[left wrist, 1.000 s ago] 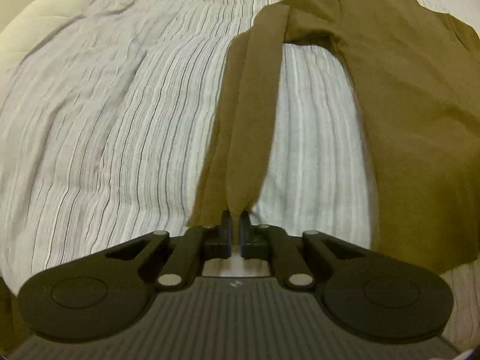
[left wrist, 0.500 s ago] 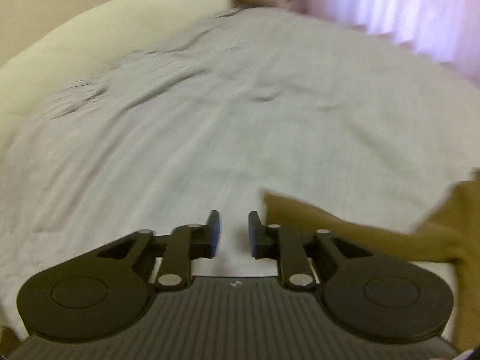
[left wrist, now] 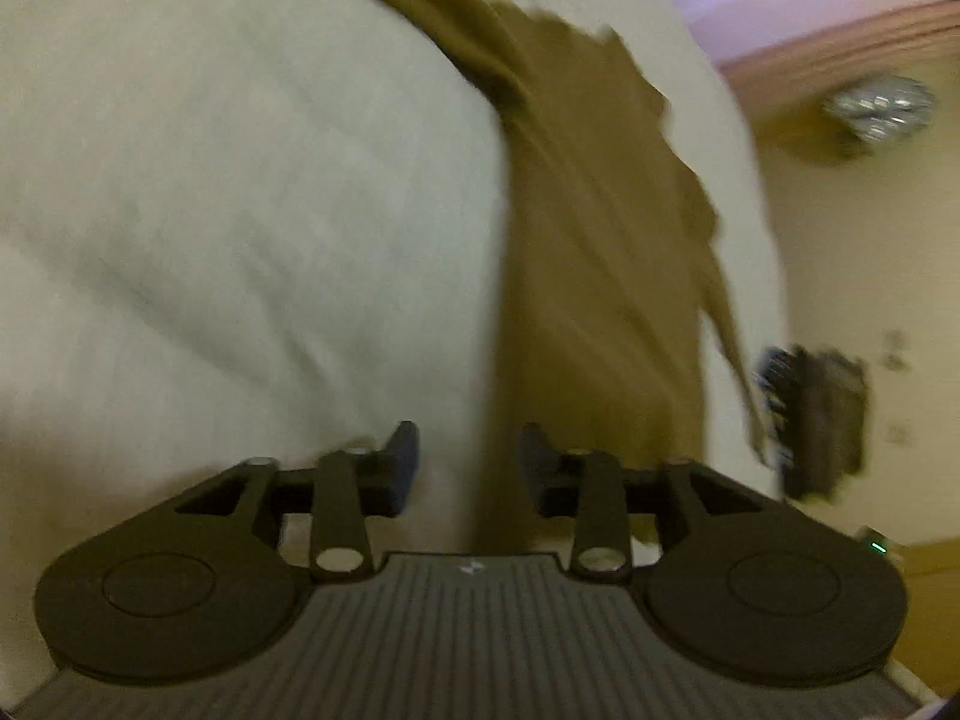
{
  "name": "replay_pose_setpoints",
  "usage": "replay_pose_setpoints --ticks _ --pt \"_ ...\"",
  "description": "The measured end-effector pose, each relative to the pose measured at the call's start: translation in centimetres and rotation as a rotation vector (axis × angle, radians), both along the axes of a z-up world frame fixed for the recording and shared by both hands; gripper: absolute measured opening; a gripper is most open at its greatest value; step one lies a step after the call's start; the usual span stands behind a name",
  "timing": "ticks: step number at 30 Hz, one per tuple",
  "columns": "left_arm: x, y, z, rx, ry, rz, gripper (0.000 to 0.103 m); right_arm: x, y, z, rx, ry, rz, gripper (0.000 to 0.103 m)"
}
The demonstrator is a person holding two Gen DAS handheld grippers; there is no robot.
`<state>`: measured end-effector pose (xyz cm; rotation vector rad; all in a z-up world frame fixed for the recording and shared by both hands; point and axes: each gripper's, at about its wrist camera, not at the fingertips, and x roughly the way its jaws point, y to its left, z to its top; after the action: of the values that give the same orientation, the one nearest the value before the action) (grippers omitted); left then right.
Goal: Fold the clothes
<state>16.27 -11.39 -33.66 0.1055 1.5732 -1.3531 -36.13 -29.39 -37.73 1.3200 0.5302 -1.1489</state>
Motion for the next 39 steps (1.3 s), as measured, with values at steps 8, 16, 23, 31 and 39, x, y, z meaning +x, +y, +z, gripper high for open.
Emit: replay_pose_setpoints --ticks 8,16,23,31,39 --pt "-4.2 -0.3 -3.4 0.049 0.158 0.053 0.001 0.1 -1.7 -2.9 0.046 -0.201 0.144 0.004" --pt "2.8 -1.8 6.9 -0.142 0.26 0.171 0.001 -3.4 -6.8 5.2 0.086 -0.442 0.123 0.004" --pt "-1.1 -10.3 -2.5 0.158 0.051 0.168 0.002 -0.9 -13.1 -2.6 0.365 -0.332 -0.074 0.004" --pt "-2.4 -4.4 0.9 0.117 0.12 0.149 0.0 -3.5 -9.1 0.1 0.363 -0.349 0.03 0.004" --pt "-2.0 -0.1 1.6 0.194 0.054 0.172 0.0 -4.8 -6.6 -0.3 0.36 -0.249 0.11 0.004"
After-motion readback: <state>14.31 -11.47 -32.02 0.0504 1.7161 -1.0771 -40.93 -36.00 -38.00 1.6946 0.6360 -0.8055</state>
